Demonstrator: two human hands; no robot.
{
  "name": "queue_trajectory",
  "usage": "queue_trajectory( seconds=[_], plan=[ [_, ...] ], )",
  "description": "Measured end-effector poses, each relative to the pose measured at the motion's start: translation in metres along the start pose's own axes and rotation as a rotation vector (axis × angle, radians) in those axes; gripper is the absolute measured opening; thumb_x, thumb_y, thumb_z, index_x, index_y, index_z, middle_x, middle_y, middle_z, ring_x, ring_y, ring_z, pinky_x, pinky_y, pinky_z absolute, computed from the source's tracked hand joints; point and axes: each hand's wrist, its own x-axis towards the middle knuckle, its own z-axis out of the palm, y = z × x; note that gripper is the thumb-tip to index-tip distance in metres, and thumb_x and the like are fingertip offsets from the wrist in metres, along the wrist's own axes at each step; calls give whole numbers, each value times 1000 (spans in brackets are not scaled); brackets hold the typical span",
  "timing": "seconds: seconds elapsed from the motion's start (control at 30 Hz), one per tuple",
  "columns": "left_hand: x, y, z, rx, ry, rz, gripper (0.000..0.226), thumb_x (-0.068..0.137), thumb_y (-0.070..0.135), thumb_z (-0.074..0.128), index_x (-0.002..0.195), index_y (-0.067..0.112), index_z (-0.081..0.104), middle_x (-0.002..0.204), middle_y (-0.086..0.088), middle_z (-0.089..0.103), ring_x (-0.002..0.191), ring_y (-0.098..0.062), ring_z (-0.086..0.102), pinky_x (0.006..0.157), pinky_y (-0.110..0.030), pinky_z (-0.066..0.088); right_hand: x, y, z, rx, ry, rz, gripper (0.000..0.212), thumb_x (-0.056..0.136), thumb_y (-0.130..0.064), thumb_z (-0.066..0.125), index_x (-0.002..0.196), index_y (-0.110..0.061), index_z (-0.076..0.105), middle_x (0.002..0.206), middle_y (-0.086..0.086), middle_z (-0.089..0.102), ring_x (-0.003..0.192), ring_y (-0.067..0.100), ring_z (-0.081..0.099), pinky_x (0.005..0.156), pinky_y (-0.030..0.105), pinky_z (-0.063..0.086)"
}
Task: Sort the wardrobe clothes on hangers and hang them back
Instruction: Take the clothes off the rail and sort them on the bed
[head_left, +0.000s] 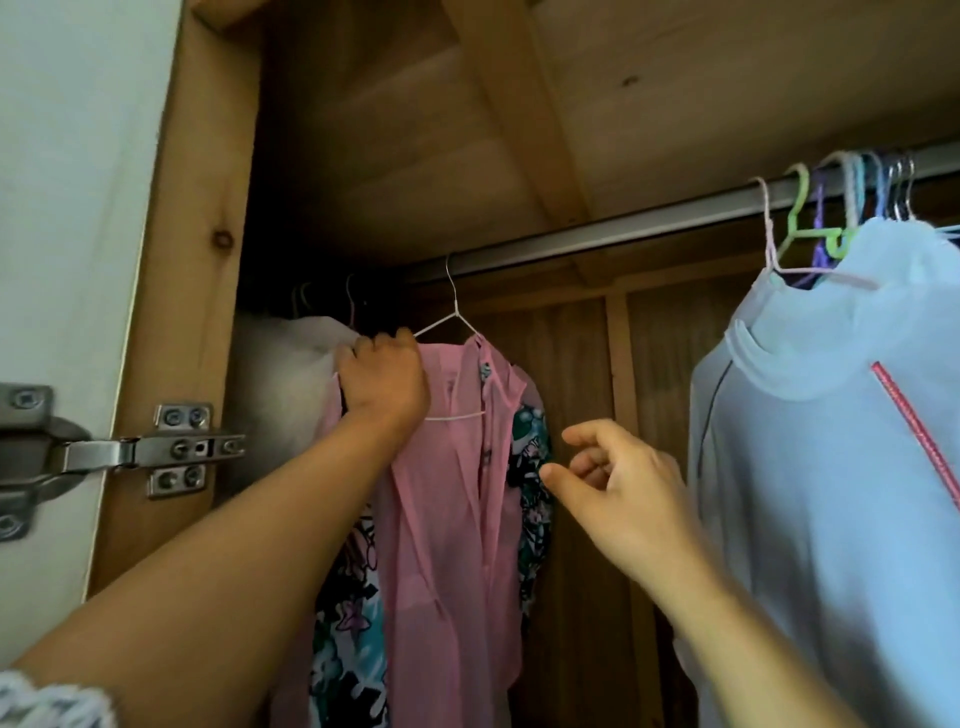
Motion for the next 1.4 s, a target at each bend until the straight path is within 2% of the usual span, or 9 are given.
queue_trajectory(
  seconds=[0.07,0.17,0.63,0.77,0.87,1.0,1.13,1.27,1.4],
  plan=[
    [9,1,1,-39,0,-28,37,96,21,44,131,9,41,124,-16,55,112,-32,53,81,-38,42,4,3,4,-13,8,-4,40,84,-41,65,120,-29,53,87,-17,53,79,-1,53,64,13,42],
    [17,0,1,-92,25,-26,26,97,14,42,120,9,52,116,-15,59,104,-31,59,68,-34,38,8,9,7,-13,12,4,39,84,-41,66,119,-29,55,86,-16,54,77,0,53,64,14,43],
    [-15,-4,-29,-216,165,-70,29,95,12,43,123,14,52,112,-15,60,100,-35,59,67,-35,36,-5,16,0,72,45,27,31,79,-33,71,107,-28,60,77,-13,56,70,1,54,62,16,43],
    [-76,-9,-37,-294,114,-15,28,96,18,43,122,20,53,113,-11,62,100,-34,59,75,-36,43,-24,16,-5,110,13,35,38,79,-31,72,114,-23,59,94,-10,60,83,5,57,72,22,48],
    [-131,-18,-45,-363,71,2,24,99,26,38,119,22,52,110,-7,62,97,-31,58,73,-36,42,-43,14,-10,79,-28,48,49,80,-33,71,125,-23,53,123,-7,53,109,10,53,85,23,43],
    [-203,-40,-58,-460,74,-24,26,98,32,40,117,26,57,106,-1,65,96,-25,60,68,-33,41,-77,12,-13,38,11,21,64,76,-34,74,132,-18,48,135,0,45,125,17,42,93,26,34],
    [-264,-63,-72,-554,101,-34,17,95,29,51,104,27,65,93,4,69,83,-19,61,63,-29,43,-120,10,-2,29,-14,47,74,74,-40,72,138,-15,44,142,6,42,133,25,33,107,46,32],
    [-329,-95,-86,-522,74,-91,13,91,31,54,94,30,66,85,9,69,75,-15,60,59,-24,40,-169,8,8,21,20,-52,73,78,-58,59,136,-16,45,138,9,47,129,27,39,102,57,33],
    [-407,-135,-107,-504,3,-187,21,86,39,46,95,31,64,85,11,68,74,-13,61,59,-28,50,-213,-1,15,173,12,-242,51,87,-46,52,119,-6,61,106,9,65,97,24,60,84,51,48]
  ],
)
